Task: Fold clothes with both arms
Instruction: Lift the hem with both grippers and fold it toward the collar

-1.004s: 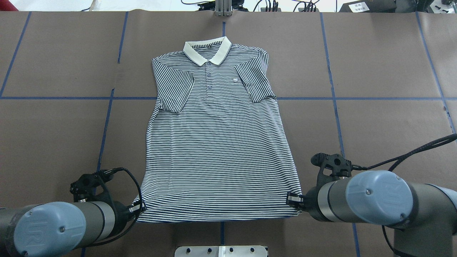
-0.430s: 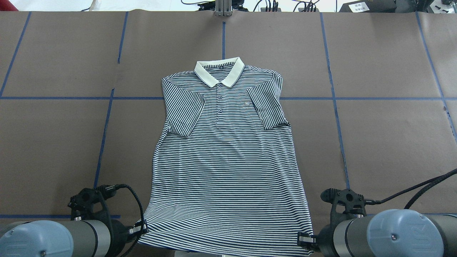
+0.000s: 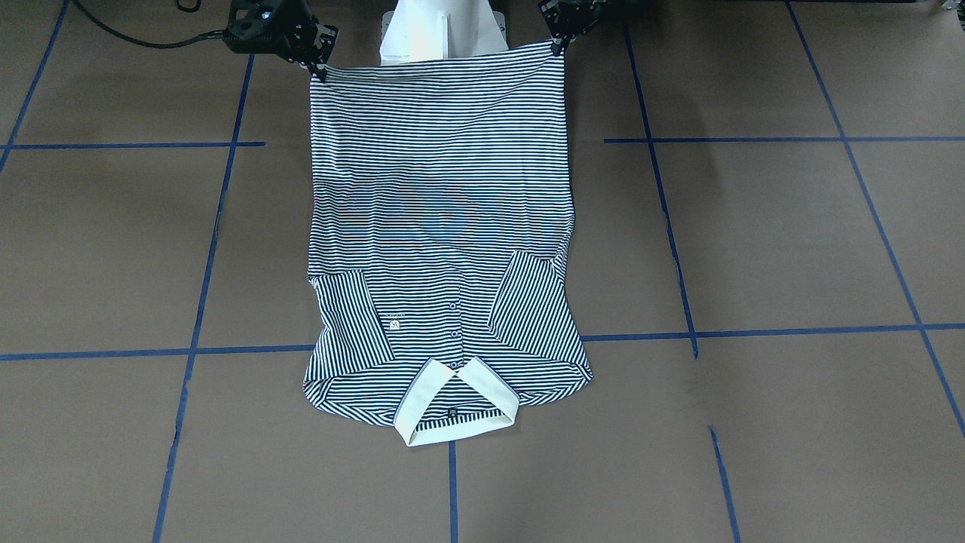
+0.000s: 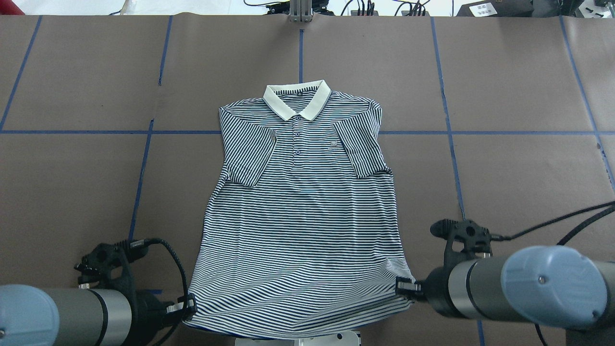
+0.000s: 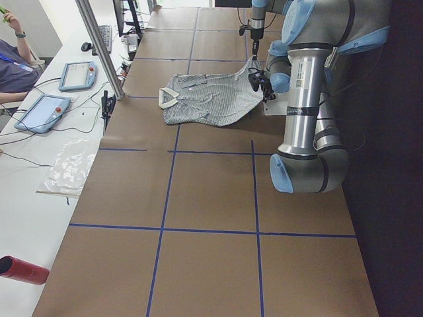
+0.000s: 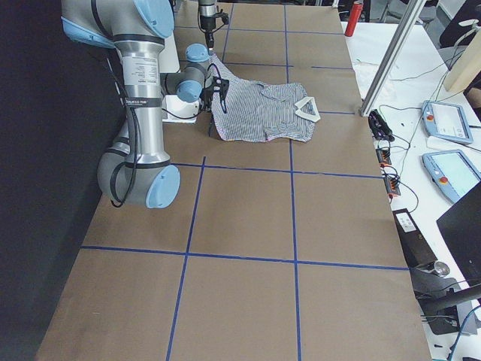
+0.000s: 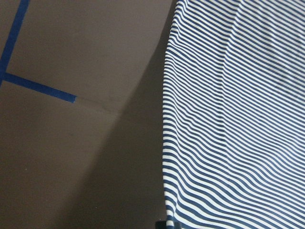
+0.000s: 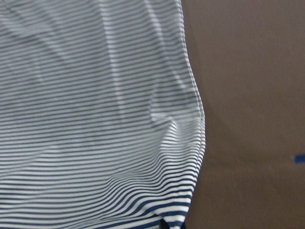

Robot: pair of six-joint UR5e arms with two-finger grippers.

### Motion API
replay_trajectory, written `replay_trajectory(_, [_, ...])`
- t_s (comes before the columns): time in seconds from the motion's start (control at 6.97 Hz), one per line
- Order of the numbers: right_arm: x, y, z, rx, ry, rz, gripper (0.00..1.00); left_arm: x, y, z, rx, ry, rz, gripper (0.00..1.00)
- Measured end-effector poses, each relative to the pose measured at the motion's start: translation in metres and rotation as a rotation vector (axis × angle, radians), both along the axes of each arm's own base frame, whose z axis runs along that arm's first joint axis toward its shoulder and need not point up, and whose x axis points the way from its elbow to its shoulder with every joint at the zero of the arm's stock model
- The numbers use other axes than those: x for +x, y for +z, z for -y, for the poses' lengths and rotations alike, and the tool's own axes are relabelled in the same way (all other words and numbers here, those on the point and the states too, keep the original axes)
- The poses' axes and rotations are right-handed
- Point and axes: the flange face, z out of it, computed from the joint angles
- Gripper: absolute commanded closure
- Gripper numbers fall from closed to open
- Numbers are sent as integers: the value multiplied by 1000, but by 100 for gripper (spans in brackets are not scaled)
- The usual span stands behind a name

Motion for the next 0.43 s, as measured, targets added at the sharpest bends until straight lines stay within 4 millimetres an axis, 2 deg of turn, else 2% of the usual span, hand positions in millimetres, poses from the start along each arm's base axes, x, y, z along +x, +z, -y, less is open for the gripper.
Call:
replay_trajectory(0.14, [7,-4,51,100,11,-11,100,-7,-11,33,61,-32,-16,100])
replay_trajectory(0.43, [-7,-10,170,205,57,-67,100,6,-15,126,135,-117,32,100])
